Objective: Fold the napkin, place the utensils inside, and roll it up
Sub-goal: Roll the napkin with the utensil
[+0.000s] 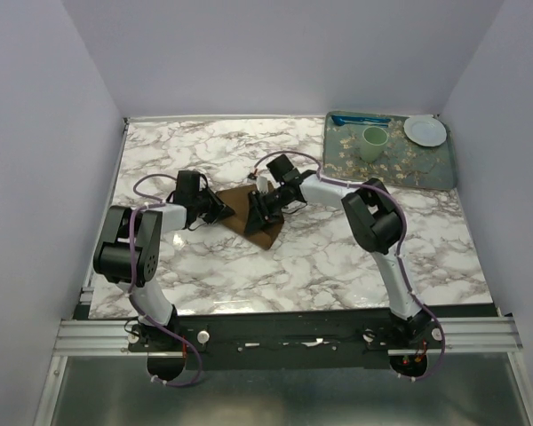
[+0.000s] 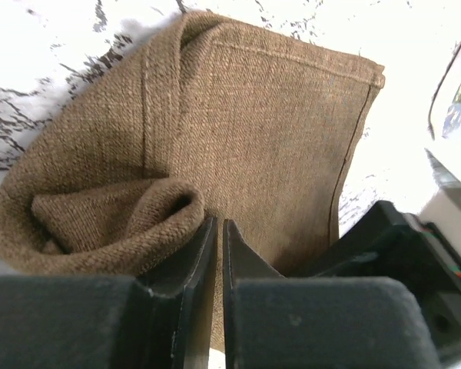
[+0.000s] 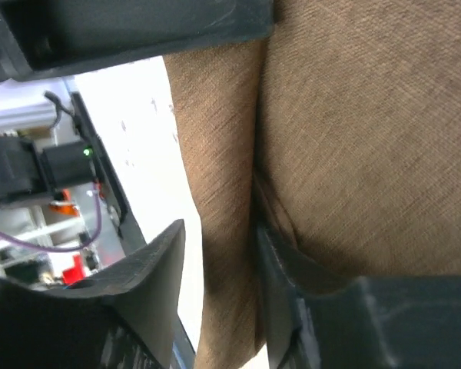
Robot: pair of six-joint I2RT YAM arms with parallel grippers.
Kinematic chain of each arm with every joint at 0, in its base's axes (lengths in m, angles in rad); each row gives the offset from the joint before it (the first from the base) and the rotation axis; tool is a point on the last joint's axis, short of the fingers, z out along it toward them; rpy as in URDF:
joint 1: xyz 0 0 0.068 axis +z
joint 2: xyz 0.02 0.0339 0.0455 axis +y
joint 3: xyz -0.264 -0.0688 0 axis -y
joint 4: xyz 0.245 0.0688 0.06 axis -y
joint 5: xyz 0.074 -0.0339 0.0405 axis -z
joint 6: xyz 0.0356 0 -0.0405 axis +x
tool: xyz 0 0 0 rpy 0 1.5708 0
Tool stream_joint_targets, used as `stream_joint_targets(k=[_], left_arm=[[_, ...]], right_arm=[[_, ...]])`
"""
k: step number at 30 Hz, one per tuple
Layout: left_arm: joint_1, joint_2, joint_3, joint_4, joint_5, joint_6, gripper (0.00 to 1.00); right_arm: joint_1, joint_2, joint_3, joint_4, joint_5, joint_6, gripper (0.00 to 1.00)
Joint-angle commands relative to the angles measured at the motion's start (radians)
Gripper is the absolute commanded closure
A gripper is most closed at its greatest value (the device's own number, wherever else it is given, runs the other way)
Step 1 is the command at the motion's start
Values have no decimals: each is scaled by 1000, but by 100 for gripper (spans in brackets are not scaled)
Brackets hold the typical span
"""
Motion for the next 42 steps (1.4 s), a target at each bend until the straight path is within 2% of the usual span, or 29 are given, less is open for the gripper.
stream_joint_targets(k=[1,5,7,8,9,12,15,21,25,28,32,35,38,39,41,42], left_arm=[[1,50,-53,0,-60,-4,84],[1,54,-53,5,-61,-2,85],[1,59,-48,2,-60,-1,86],[1,59,-45,0,-58,-2,86],[3,59,-44,-3,-57,1,86],[4,63,-36,-7,-49,1,87],[9,65,-31,-10,-41,-1,87],[14,76,-24,-10,-17,-2,87],[15,77,-25,-7,-11,-4,87],[17,73,-25,-6,-3,-5,87],[21,56,-19,-23,2,2,86],[21,22,-4,-45,-1,18,81],[21,-27,25,-97,-9,39,71],[21,-56,36,-111,-17,56,63],[23,-87,65,-157,-37,73,57],[23,-119,78,-171,-44,102,53]], right_arm=[[16,-102,46,-165,246,-123,42],[89,-200,71,-237,494,-198,27],[131,-237,66,-241,684,-241,24],[183,-263,60,-238,761,-259,19],[209,-275,49,-219,915,-277,18],[298,-276,26,-167,1121,-356,14],[361,-234,38,-145,1250,-385,13],[415,-139,71,-103,1339,-388,12],[418,-84,91,-97,1366,-382,14],[418,-58,83,-96,1355,-370,20],[393,-70,45,-85,1277,-327,57],[351,-93,15,-82,1159,-270,65],[297,-122,-15,-67,993,-230,73],[283,-127,-18,-64,897,-218,74],[228,-130,-23,-61,771,-186,75],[211,-128,-21,-59,657,-177,75]])
